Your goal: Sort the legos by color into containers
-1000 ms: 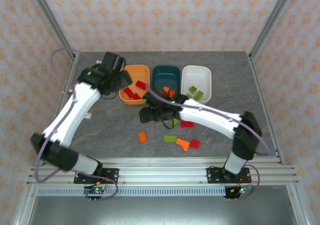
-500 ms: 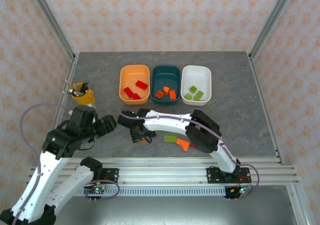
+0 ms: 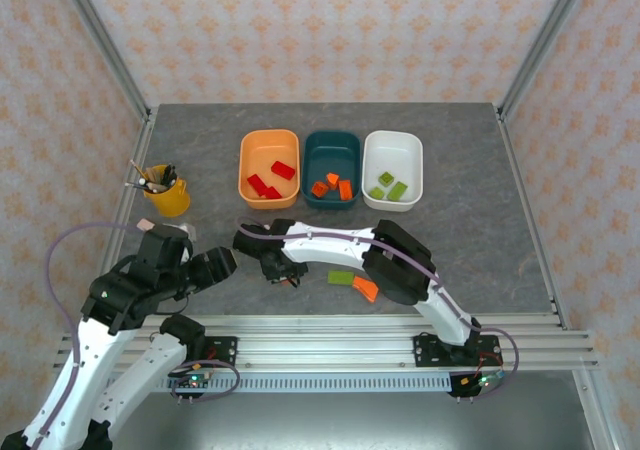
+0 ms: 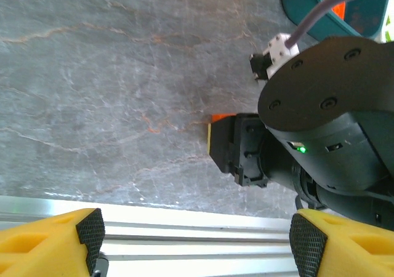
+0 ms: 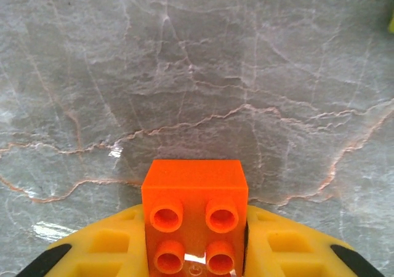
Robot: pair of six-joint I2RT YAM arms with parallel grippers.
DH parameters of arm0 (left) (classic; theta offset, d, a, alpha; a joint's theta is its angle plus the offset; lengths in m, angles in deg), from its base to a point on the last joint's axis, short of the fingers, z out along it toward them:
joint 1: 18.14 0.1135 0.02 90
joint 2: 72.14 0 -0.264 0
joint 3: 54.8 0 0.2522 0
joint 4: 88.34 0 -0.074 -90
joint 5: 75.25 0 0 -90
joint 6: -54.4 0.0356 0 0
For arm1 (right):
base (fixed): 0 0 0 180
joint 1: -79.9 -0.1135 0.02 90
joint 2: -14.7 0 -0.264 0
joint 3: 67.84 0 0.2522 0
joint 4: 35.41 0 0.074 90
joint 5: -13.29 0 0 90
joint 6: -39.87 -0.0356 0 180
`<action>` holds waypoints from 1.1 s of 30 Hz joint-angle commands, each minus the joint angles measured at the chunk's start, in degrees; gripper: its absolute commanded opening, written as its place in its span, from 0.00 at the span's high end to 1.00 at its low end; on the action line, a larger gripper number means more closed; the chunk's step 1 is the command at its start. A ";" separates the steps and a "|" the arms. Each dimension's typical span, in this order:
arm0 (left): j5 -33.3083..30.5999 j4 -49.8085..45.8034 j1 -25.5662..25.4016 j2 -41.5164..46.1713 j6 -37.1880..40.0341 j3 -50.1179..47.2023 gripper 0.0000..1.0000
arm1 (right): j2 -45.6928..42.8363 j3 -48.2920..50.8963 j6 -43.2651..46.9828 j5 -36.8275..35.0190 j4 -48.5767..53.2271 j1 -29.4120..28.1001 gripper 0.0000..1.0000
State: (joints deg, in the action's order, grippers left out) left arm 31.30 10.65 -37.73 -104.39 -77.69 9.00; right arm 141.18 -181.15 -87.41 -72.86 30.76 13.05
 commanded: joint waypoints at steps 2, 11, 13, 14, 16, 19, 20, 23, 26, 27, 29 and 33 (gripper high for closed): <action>5.38 7.03 0.26 -0.92 -1.13 -0.29 0.18 | -5.50 -1.62 0.09 -4.83 3.34 2.20 0.75; 5.67 17.94 0.26 -15.53 -2.98 5.66 0.18 | -12.03 -7.13 5.83 -5.57 4.33 16.56 0.75; 5.89 21.04 0.30 -19.78 -3.35 7.05 0.18 | -10.31 -9.86 7.01 -3.58 4.08 20.65 0.75; 5.87 22.47 0.26 -22.15 -3.44 7.95 0.18 | -9.15 -11.70 7.53 -2.59 3.56 22.63 0.75; 5.68 24.63 0.28 -26.73 -3.44 10.23 0.18 | -6.10 -15.42 8.33 0.18 2.79 25.99 0.75; 5.44 27.11 0.26 -34.19 -2.78 14.21 0.18 | 0.44 -23.27 9.52 3.79 2.79 29.94 0.75; 5.08 27.73 0.26 -36.52 -2.42 15.59 0.18 | 2.97 -26.23 10.24 4.89 2.87 30.88 0.75; 4.56 29.77 0.26 -42.54 -1.35 18.96 0.18 | 10.23 -35.18 12.09 5.29 4.77 33.09 0.75; 4.76 30.91 0.26 -47.52 -1.07 22.04 0.19 | 15.61 -41.53 13.54 7.40 4.30 34.88 0.74; 4.78 30.97 0.26 -49.04 -0.94 22.97 0.19 | 16.88 -42.69 14.39 7.75 3.51 35.24 0.73; 4.66 31.15 0.26 -51.10 -0.72 24.28 0.19 | 18.96 -44.56 16.00 8.02 2.76 35.71 0.71; 4.68 30.98 0.16 -53.38 -0.50 25.28 0.19 | 23.02 -47.54 15.67 11.01 3.79 36.94 0.66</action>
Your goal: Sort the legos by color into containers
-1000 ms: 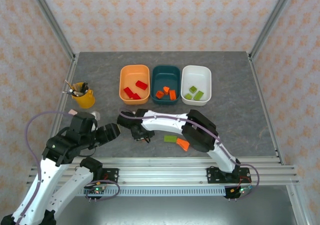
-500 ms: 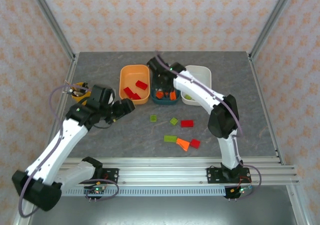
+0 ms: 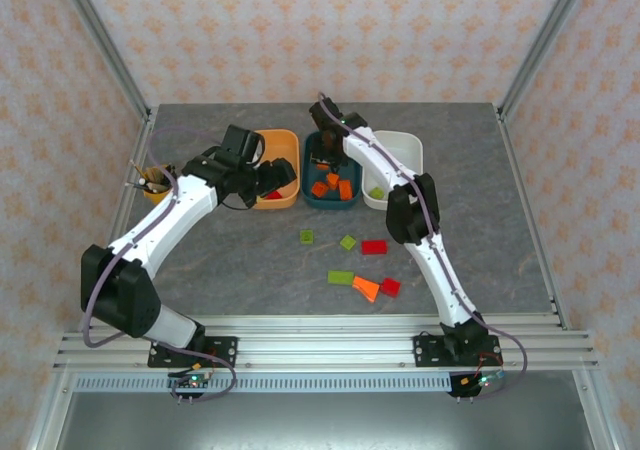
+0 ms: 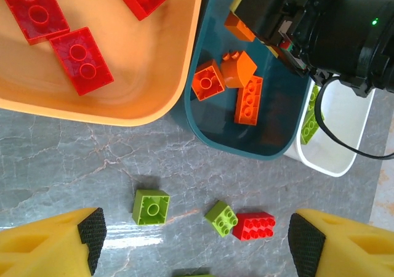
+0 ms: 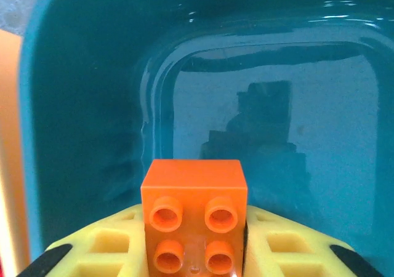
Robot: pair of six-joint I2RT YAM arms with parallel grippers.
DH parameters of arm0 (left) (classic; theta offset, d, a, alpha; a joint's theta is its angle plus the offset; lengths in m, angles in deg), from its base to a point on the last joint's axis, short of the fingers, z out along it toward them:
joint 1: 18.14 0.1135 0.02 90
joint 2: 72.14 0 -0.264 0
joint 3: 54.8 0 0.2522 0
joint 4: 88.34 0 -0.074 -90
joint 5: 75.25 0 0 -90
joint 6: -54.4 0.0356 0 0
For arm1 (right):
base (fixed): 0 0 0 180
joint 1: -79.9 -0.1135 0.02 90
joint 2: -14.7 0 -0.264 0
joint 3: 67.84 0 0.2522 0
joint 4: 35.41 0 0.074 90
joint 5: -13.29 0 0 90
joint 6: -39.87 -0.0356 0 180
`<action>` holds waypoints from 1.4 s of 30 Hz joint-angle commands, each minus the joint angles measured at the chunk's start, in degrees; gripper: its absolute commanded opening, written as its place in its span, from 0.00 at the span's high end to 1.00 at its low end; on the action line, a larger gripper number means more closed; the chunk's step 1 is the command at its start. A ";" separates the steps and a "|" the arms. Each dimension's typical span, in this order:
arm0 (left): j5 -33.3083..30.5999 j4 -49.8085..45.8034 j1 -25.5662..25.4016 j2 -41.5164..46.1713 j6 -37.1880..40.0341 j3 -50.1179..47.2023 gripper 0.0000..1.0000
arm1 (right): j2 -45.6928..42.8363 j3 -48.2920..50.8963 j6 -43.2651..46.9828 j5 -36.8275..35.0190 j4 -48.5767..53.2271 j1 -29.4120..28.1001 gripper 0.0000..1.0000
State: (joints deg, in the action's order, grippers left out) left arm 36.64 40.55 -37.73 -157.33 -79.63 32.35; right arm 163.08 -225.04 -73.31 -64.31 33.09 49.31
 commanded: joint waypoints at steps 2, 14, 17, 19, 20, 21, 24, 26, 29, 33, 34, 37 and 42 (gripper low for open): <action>-0.73 0.85 0.08 -0.76 1.57 1.94 0.19 | 1.82 -3.79 1.76 3.33 1.55 0.88 0.62; -2.36 -3.88 -0.09 2.13 3.01 1.00 0.20 | -8.84 -4.50 2.91 2.28 3.09 0.63 0.43; -2.96 -5.44 -0.25 4.05 3.05 0.16 0.20 | -16.80 2.46 3.79 -0.13 1.59 -0.30 0.45; -3.25 -6.34 -0.51 5.63 3.15 -0.49 0.21 | -23.04 9.37 4.15 -1.45 -0.72 -0.93 0.46; -3.20 -6.82 -0.64 6.48 3.29 -0.87 0.21 | -26.23 13.05 4.17 -2.16 -1.63 -1.31 0.46; -3.23 -7.27 -0.96 7.30 3.49 -1.27 0.21 | -29.12 16.70 3.97 -2.73 -2.29 -1.64 0.46; -3.23 -8.25 -2.12 10.09 3.95 -3.34 0.21 | -37.23 27.38 2.85 -3.43 -4.13 -3.07 0.46; -3.50 -8.42 -3.13 12.41 4.21 -5.42 0.21 | -41.59 34.09 2.29 -4.50 -4.91 -4.77 0.46; -5.29 -9.53 -5.12 15.89 4.15 -9.24 0.22 | -47.39 44.82 -0.20 -5.46 -7.29 -7.82 0.46; -6.41 -9.64 -7.98 20.97 2.48 -16.12 0.23 | -50.63 55.58 -4.20 -5.73 -10.24 -12.39 0.42; -6.95 -9.59 -8.57 22.48 2.02 -17.81 0.23 | -50.36 57.01 -5.03 -5.66 -10.66 -13.52 0.41; -8.43 -9.09 -9.78 28.30 -0.07 -24.12 0.24 | -47.35 58.88 -6.41 -5.52 -11.99 -17.30 0.38; -7.79 -8.89 -10.02 37.50 -2.85 -32.53 0.24 | -39.74 56.90 -7.96 -5.88 -12.46 -20.58 0.34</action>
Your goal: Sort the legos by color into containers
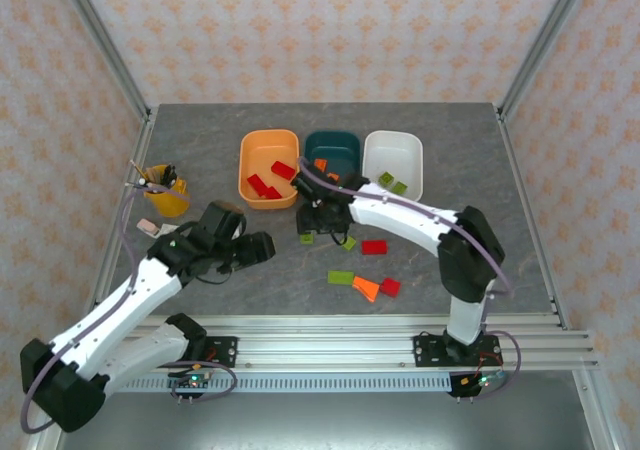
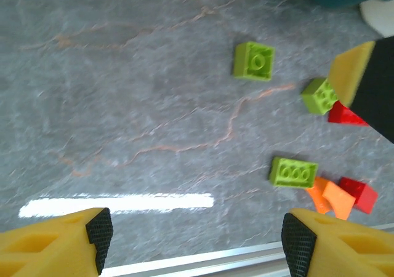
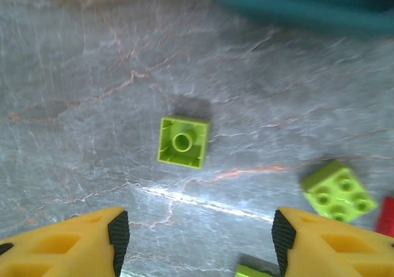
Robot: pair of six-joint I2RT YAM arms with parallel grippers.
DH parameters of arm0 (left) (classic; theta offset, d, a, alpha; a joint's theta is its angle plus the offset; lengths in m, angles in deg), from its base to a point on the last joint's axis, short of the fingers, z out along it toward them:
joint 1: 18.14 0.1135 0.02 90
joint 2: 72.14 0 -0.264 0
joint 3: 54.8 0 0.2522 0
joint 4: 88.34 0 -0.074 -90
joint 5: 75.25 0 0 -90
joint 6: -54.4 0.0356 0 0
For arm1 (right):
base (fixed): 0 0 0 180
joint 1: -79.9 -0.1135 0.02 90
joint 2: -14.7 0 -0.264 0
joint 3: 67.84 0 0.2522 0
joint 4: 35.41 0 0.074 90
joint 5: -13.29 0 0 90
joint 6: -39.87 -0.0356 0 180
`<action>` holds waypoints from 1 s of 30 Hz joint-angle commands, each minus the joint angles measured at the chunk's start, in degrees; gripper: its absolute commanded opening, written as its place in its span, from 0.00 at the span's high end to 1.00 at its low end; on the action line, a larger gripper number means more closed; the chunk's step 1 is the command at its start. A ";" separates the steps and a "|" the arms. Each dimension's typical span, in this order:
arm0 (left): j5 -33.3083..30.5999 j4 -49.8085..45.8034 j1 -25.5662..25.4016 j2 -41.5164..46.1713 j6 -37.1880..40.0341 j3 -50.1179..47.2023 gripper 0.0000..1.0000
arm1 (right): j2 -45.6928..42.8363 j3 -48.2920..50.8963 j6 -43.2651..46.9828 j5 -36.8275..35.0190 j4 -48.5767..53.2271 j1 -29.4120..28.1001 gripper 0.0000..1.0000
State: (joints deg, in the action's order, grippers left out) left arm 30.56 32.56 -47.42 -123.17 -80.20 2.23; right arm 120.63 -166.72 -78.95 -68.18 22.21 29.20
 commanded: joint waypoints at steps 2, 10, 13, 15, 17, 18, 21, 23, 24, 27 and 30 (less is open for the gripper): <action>-1.24 -1.15 -0.34 6.55 -3.16 -4.73 0.24 | 5.13 -2.15 -3.03 -2.35 -1.98 -0.59 0.31; -0.51 -1.33 -0.40 15.25 -8.04 -9.16 0.23 | 13.24 -7.45 -3.13 -2.99 -0.42 -0.61 0.34; -0.96 -2.36 -0.35 16.03 -8.00 -8.74 0.23 | 14.87 -8.51 -3.11 -2.75 -0.33 -0.63 0.38; -1.09 -2.81 -0.37 16.04 -7.73 -8.39 0.23 | 15.93 -8.99 -3.16 -2.97 0.27 -0.61 0.40; -1.29 -3.04 -0.36 16.12 -7.72 -8.13 0.23 | 16.64 -9.10 -3.17 -3.06 0.48 -0.59 0.46; -1.31 -3.07 -0.39 16.21 -7.84 -8.11 0.23 | 16.79 -9.10 -3.33 -3.17 0.47 -0.63 0.49; -1.34 -2.73 -0.35 16.37 -8.30 -8.20 0.23 | 17.16 -9.17 -3.61 -3.51 0.68 -0.63 0.56; -1.31 -2.36 -0.40 16.42 -8.62 -8.20 0.23 | 17.08 -9.27 -3.70 -3.70 0.72 -0.57 0.61; -1.25 -2.29 -0.34 16.31 -8.58 -8.13 0.23 | 16.98 -9.31 -3.75 -3.83 0.75 -0.63 0.64; -1.21 -1.82 -0.34 15.90 -8.45 -7.70 0.23 | 15.63 -9.27 -3.79 -4.77 1.03 -0.55 0.73; -0.78 -0.62 -0.35 14.34 -7.92 -6.31 0.23 | 12.38 -9.43 -3.32 -6.71 2.08 -0.43 0.76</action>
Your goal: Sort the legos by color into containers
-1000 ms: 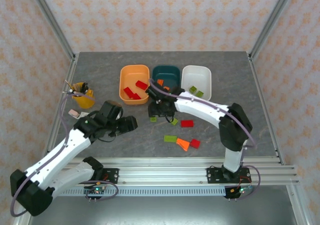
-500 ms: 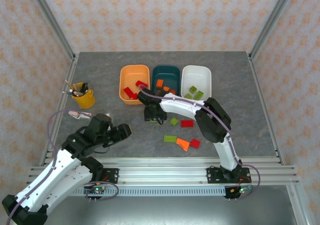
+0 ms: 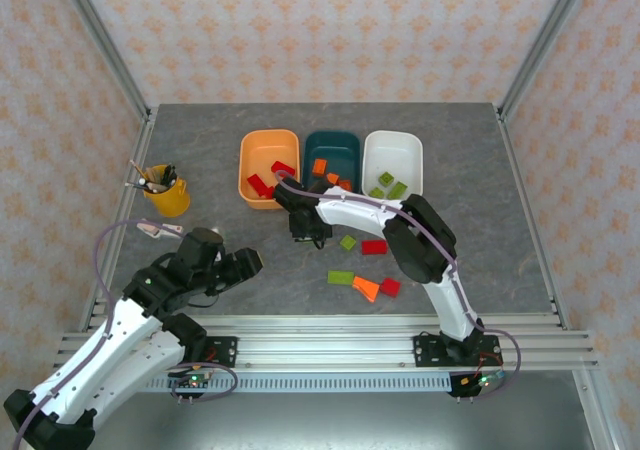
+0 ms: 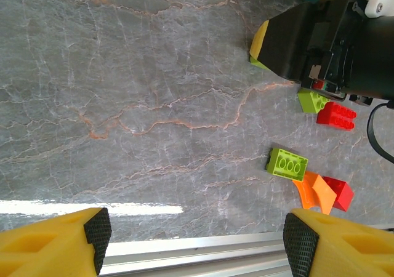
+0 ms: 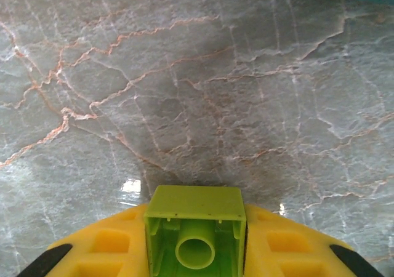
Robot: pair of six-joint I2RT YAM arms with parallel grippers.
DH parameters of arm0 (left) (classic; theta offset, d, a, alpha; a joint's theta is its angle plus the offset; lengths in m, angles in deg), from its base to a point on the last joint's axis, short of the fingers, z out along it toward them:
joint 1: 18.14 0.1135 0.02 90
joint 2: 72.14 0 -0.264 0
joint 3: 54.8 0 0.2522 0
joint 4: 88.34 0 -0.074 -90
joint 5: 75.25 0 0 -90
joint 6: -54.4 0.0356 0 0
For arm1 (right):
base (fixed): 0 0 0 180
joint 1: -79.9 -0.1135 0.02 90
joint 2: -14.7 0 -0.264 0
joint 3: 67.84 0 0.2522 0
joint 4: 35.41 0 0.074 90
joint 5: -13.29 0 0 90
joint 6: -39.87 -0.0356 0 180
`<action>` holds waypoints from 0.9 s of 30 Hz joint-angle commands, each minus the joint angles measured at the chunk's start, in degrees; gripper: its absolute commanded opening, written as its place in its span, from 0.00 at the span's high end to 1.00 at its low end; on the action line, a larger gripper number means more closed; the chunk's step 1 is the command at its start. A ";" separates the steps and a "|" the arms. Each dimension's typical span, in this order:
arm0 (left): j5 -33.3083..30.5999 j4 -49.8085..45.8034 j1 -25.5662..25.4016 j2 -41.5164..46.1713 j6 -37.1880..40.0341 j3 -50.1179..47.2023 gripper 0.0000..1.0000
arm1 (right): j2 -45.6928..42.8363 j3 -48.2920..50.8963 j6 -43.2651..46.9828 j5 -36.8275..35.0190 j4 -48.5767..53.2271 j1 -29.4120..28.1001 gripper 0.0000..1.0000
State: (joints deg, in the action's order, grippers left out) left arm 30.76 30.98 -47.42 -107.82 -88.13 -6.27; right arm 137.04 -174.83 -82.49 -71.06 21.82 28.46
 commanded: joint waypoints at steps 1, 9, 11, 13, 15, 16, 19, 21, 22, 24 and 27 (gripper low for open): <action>-0.76 1.55 -0.34 -1.95 0.26 3.00 0.23 | -5.50 -1.58 0.55 -4.65 3.17 0.52 0.76; 0.25 10.11 -1.88 -15.92 2.09 12.21 0.23 | -18.64 1.36 4.33 -6.79 6.51 11.93 0.77; 0.04 12.63 -3.14 -21.07 2.56 15.52 0.23 | -19.77 1.42 6.39 -6.32 6.81 16.94 0.77; -0.10 14.46 -4.23 -26.06 2.95 18.92 0.23 | -19.16 0.58 7.80 -4.84 6.91 21.59 0.77; -0.18 15.67 -4.98 -30.80 3.38 22.71 0.23 | -17.27 -1.02 8.94 -3.61 6.60 25.68 0.77; -0.27 16.09 -5.38 -33.54 3.49 24.80 0.23 | -15.75 -2.20 9.43 -2.82 6.40 27.78 0.77; 0.00 18.55 -5.92 -39.79 3.22 29.72 0.23 | -9.91 -7.22 10.48 -0.68 6.35 32.37 0.77; 0.41 19.63 -6.14 -43.73 3.11 33.07 0.23 | -5.44 -11.35 10.95 0.17 7.25 34.46 0.77; 0.61 19.67 -6.23 -45.95 3.27 35.02 0.23 | -2.73 -13.62 11.08 0.43 7.78 35.28 0.76; 0.65 19.33 -6.58 -49.57 4.01 38.51 0.23 | 1.33 -17.13 11.39 1.28 8.37 36.64 0.76; 0.39 18.63 -7.02 -54.03 4.80 42.51 0.23 | 7.25 -23.13 12.03 1.44 10.47 37.88 0.74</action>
State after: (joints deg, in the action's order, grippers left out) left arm 31.11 49.01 -53.69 -159.78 -85.12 32.68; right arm 141.26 -193.34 -72.24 -70.45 28.46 65.70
